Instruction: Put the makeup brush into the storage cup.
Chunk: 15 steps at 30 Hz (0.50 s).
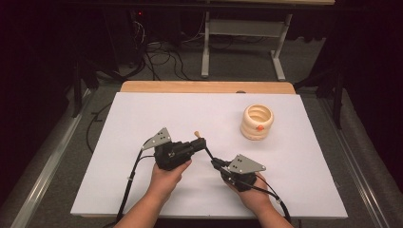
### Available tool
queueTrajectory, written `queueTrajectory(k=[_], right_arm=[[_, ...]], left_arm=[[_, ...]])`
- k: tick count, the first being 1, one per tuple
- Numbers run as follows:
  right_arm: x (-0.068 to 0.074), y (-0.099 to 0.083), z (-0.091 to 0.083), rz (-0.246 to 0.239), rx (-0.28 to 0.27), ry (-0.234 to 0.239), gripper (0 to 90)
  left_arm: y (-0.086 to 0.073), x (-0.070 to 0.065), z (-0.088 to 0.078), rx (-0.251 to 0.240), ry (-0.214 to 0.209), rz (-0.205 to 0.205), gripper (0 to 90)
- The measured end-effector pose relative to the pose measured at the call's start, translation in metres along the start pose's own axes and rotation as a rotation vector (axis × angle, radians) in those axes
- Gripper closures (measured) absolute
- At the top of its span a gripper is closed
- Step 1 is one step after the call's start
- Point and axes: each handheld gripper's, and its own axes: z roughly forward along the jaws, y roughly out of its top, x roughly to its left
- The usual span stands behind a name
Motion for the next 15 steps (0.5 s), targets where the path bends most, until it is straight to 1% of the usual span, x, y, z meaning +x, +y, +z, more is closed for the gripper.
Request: queueTrajectory(k=[2,5,7,8,11,12,13,14,15], right_arm=[[0.000,0.000,0.000,0.004,0.001,0.004,83.8],[0.000,0.000,0.001,0.021,-0.005,0.024,73.9],[0.001,0.002,0.001,0.042,-0.011,0.030,67.8],[0.000,0.002,0.001,0.038,-0.015,0.034,65.9],[0.000,0.003,0.000,0.049,-0.029,0.032,63.3],[-0.001,0.004,-0.002,0.052,-0.046,0.028,62.9],[-0.001,0.004,-0.002,0.052,-0.046,0.028,62.9],[-0.001,0.006,-0.004,0.060,-0.062,0.024,63.0],[-0.001,0.006,-0.004,0.060,-0.062,0.024,63.0]], left_arm=[[0.000,-0.001,0.000,-0.004,0.002,0.004,83.6],[0.001,-0.001,-0.001,-0.002,0.007,0.013,83.6],[0.001,-0.002,0.000,0.006,0.010,0.025,83.6],[0.001,-0.003,0.000,0.012,0.015,0.034,83.7],[0.001,-0.005,0.001,0.021,0.015,0.048,83.7],[0.001,-0.008,0.002,0.036,0.018,0.071,83.7],[0.001,-0.008,0.002,0.036,0.018,0.071,83.6],[0.000,-0.010,0.004,0.052,0.019,0.091,83.6],[0.000,-0.010,0.004,0.052,0.019,0.091,83.7]])
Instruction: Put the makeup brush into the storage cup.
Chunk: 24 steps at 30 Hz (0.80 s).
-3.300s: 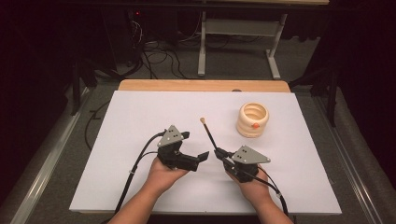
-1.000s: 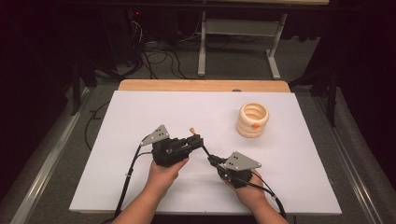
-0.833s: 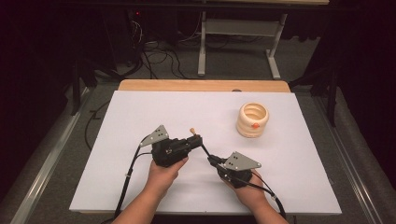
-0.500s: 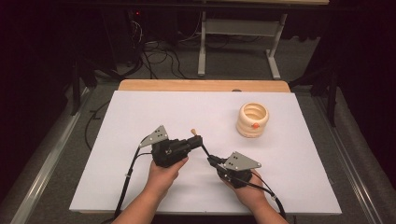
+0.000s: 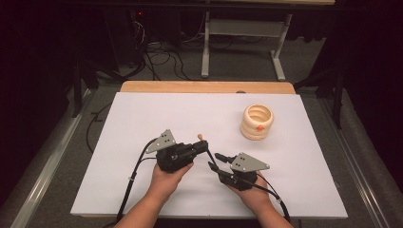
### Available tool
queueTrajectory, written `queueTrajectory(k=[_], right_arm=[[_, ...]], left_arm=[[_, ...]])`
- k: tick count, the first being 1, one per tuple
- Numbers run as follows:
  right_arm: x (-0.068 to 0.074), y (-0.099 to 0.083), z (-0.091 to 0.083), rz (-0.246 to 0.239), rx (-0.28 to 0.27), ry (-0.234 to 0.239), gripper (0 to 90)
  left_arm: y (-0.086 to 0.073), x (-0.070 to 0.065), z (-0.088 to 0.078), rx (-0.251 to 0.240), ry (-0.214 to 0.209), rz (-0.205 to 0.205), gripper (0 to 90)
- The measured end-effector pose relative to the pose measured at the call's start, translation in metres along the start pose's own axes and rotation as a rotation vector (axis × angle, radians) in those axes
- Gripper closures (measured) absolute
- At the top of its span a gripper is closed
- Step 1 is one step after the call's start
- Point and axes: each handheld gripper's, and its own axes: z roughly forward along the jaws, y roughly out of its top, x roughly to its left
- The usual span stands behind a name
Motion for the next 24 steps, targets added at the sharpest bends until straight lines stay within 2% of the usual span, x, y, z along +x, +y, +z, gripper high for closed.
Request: queueTrajectory(k=[5,7,11,24], right_arm=[[0.001,0.004,-0.004,-0.002,-0.020,-0.003,65.2],[0.002,0.006,-0.005,-0.016,-0.038,-0.001,66.6],[0.002,0.008,-0.007,-0.012,-0.050,-0.011,68.8],[0.003,0.009,-0.009,-0.016,-0.065,-0.009,74.8]], left_arm=[[-0.003,-0.006,0.006,0.034,0.003,0.032,83.6],[-0.005,-0.007,0.008,0.045,0.002,0.039,83.6],[-0.007,-0.009,0.012,0.062,0.000,0.050,83.6],[-0.010,-0.013,0.015,0.071,-0.008,0.060,83.6]])
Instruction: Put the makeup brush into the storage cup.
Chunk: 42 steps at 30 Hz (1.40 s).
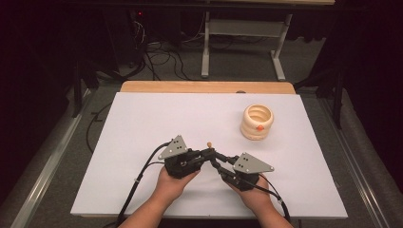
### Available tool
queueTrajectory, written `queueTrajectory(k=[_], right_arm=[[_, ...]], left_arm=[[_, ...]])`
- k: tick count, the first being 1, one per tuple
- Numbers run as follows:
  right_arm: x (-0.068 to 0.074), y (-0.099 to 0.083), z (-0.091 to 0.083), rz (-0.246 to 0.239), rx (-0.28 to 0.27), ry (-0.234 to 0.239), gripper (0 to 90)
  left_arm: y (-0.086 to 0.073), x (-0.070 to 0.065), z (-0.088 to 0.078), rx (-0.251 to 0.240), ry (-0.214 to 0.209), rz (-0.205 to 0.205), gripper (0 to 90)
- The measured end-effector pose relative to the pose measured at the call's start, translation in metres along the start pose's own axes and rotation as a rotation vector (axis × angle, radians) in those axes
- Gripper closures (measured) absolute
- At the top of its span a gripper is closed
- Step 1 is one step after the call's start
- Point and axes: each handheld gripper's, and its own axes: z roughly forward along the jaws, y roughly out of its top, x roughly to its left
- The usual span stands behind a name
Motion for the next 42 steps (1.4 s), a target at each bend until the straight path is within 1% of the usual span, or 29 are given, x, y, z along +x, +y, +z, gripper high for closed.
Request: queueTrajectory(k=[4,6,9,12,18,23,24,26,27,28,30,31,34,35,38,39,42], right_arm=[[0.000,0.000,0.000,0.000,0.005,0.002,77.9],[0.000,0.000,0.001,-0.009,0.002,0.004,79.6],[0.000,0.000,0.000,-0.012,0.007,0.005,83.7],[0.000,0.000,0.000,-0.003,0.006,0.004,84.2],[0.000,0.000,0.000,-0.003,0.010,0.002,85.0],[0.000,0.000,0.000,-0.001,0.015,0.006,85.2],[0.000,0.000,0.000,-0.006,0.013,0.001,85.2],[-0.001,0.000,-0.001,-0.002,0.011,-0.001,85.2],[-0.002,0.000,-0.001,-0.001,0.011,-0.005,85.2],[-0.002,0.000,-0.001,-0.001,0.011,-0.005,85.2],[-0.004,0.000,-0.002,0.008,0.009,-0.008,85.2],[-0.004,0.000,-0.002,0.021,0.011,-0.013,85.1],[-0.007,0.000,-0.004,0.023,0.011,-0.018,85.2],[-0.008,-0.001,-0.004,0.024,0.012,-0.020,85.2],[-0.009,-0.001,-0.005,0.027,0.006,-0.026,85.2],[-0.010,0.000,-0.006,0.025,0.010,-0.033,85.1],[-0.011,0.000,-0.008,0.027,0.009,-0.034,85.1]], left_arm=[[0.000,0.000,0.000,-0.003,0.000,0.000,83.6],[0.000,0.000,-0.001,-0.001,0.000,0.002,83.6],[0.000,0.000,0.000,-0.004,-0.003,-0.003,83.6],[0.000,0.000,0.000,-0.004,-0.003,-0.001,83.5],[0.000,0.000,0.000,-0.003,-0.003,-0.002,83.4],[0.000,0.000,0.000,0.005,0.000,0.010,82.7],[0.000,-0.001,0.000,0.001,0.002,0.009,81.4],[0.001,0.000,0.000,-0.002,0.006,0.008,74.5],[0.001,0.000,-0.001,-0.004,0.011,0.010,67.1],[0.002,0.000,-0.002,-0.007,0.019,0.009,67.1],[0.003,0.001,-0.004,-0.009,0.024,0.009,60.8],[0.004,0.001,-0.005,-0.008,0.028,0.012,57.8],[0.005,0.002,-0.009,0.003,0.042,0.021,53.4],[0.005,0.003,-0.010,0.007,0.047,0.025,50.7],[0.006,0.006,-0.013,0.024,0.070,0.043,49.0],[0.006,0.008,-0.014,0.032,0.078,0.044,46.8],[0.006,0.012,-0.018,0.045,0.096,0.045,44.9]])
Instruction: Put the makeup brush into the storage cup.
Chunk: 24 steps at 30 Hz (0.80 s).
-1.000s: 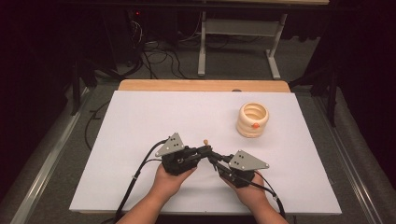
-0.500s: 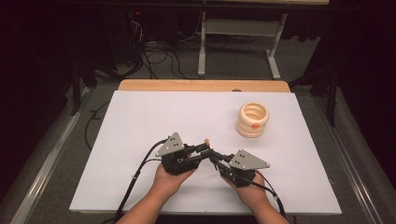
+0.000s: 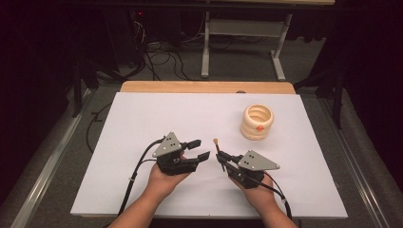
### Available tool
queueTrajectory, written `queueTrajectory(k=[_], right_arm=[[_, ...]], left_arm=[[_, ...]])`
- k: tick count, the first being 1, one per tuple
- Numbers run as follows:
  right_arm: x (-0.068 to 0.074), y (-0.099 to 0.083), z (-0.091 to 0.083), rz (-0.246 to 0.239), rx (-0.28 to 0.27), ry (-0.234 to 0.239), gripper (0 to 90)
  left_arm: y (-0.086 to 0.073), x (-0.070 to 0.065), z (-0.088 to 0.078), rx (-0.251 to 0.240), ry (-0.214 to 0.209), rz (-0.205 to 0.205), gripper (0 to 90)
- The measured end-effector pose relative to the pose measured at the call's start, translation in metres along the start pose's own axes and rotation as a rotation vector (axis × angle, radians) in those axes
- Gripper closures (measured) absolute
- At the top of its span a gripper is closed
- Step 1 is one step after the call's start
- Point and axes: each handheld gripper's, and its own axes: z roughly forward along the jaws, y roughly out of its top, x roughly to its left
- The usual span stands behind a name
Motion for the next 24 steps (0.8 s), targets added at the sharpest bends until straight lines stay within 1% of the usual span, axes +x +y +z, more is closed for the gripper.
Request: queueTrajectory(k=[1,2,5,6,12,13,15,16,20,22,23,24], right_arm=[[0.000,0.000,0.000,0.004,-0.004,-0.006,85.1],[-0.002,0.000,-0.001,-0.005,-0.004,-0.005,85.1],[-0.003,0.000,-0.002,0.000,-0.007,-0.009,85.1],[-0.004,0.000,-0.003,-0.006,-0.005,-0.016,85.1],[-0.007,-0.001,-0.005,-0.001,-0.008,-0.024,85.1],[-0.007,-0.001,-0.006,0.000,-0.004,-0.028,85.1],[-0.008,-0.001,-0.006,0.000,-0.009,-0.028,85.1],[-0.009,-0.001,-0.007,0.006,-0.008,-0.030,85.1],[-0.011,-0.002,-0.008,0.003,-0.011,-0.038,85.1],[-0.013,-0.002,-0.009,0.002,-0.006,-0.045,85.1],[-0.013,-0.002,-0.009,0.004,-0.006,-0.044,85.1],[-0.014,-0.002,-0.009,0.009,-0.006,-0.048,85.1]], left_arm=[[0.000,0.001,-0.001,0.004,0.003,0.002,44.0],[0.000,0.002,-0.003,0.008,0.009,0.005,43.1],[-0.002,0.004,-0.007,0.028,0.025,0.022,40.9],[-0.003,0.005,-0.009,0.034,0.034,0.026,40.0],[-0.010,0.015,-0.023,0.050,0.074,0.022,34.7],[-0.011,0.016,-0.026,0.056,0.079,0.024,34.7],[-0.013,0.018,-0.030,0.071,0.105,0.033,31.8],[-0.015,0.020,-0.033,0.078,0.111,0.034,30.8],[-0.021,0.026,-0.042,0.101,0.142,0.029,26.8],[-0.024,0.028,-0.046,0.099,0.158,0.031,24.6],[-0.025,0.028,-0.049,0.090,0.170,0.035,22.7],[-0.026,0.029,-0.050,0.087,0.173,0.035,21.0]])
